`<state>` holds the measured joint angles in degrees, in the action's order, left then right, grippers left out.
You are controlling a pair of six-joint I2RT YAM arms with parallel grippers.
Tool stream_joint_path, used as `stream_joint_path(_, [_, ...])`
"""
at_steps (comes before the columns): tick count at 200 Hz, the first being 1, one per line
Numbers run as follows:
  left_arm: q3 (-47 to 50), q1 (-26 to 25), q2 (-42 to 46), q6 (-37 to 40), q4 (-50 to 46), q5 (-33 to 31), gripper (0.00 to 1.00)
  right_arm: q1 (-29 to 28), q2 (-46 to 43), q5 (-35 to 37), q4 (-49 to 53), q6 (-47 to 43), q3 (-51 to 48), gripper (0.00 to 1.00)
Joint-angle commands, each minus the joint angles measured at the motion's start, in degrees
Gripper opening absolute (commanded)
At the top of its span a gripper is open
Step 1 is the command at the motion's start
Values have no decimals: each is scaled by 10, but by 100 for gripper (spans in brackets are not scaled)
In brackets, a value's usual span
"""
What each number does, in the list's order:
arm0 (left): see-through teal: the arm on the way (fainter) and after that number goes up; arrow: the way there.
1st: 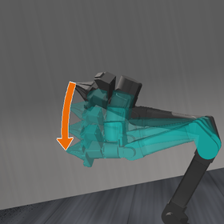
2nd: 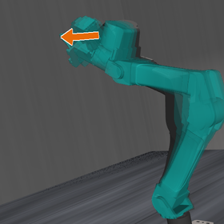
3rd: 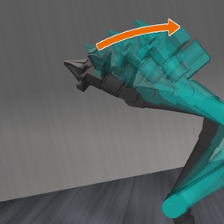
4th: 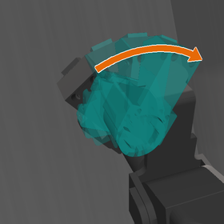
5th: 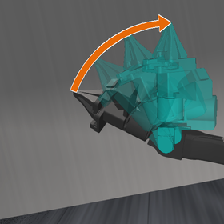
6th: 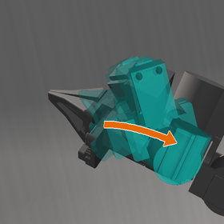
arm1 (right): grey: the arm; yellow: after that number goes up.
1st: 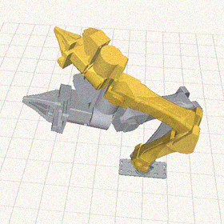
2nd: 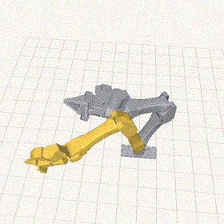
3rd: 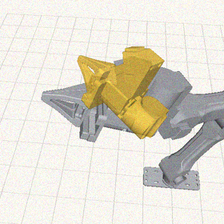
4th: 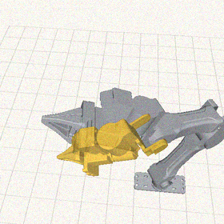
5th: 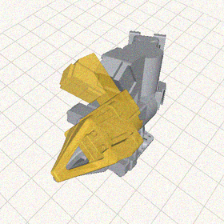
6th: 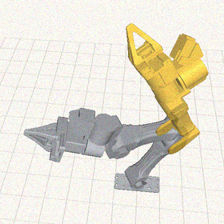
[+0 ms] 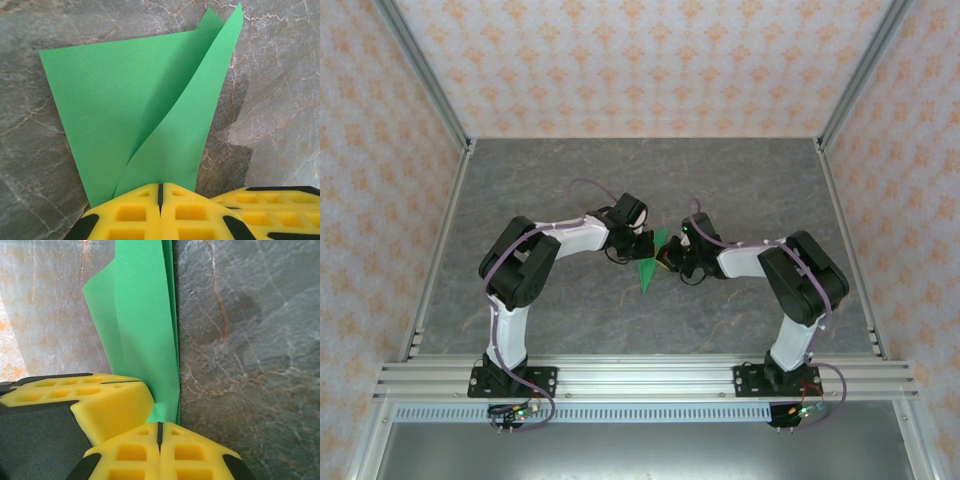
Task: Fold a paper plane with a square sheet of paper (fold left side to right side)
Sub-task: Fold the wing for the fifth time at the center of the table.
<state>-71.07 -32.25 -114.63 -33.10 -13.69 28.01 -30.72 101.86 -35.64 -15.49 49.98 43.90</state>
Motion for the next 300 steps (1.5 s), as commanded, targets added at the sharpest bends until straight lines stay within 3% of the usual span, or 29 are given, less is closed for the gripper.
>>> stream_joint_path(1, [14,-4,-4,-4,-19,-35,0,2,20,-4,-20,6,15,4])
stream_joint_path(91, [-27,0,49,14,-63,-37,0,-13,61,43,133,-31,45,4])
stream_joint_path(124, [-34,18,105,16,-75,-32,17,-15,68,50,141,-35,47,3])
stream_joint_path(144, [-20,30,140,15,-77,-34,20,-16,66,51,145,-37,49,3])
stream_joint_path(164, [16,33,182,9,-64,-25,15,-16,63,51,143,-39,51,3])
stream_joint_path(184, [89,32,220,-24,7,40,8,-17,58,51,144,-41,52,4])
stream_joint_path(214, [174,6,239,-94,134,120,6,-19,58,48,145,-42,56,3])
stream_joint_path(247, [179,-40,214,-107,137,102,5,-22,57,48,143,-43,58,3])
stream_joint_path(300, [193,-45,157,-115,117,50,1,-26,48,42,127,-42,58,3])
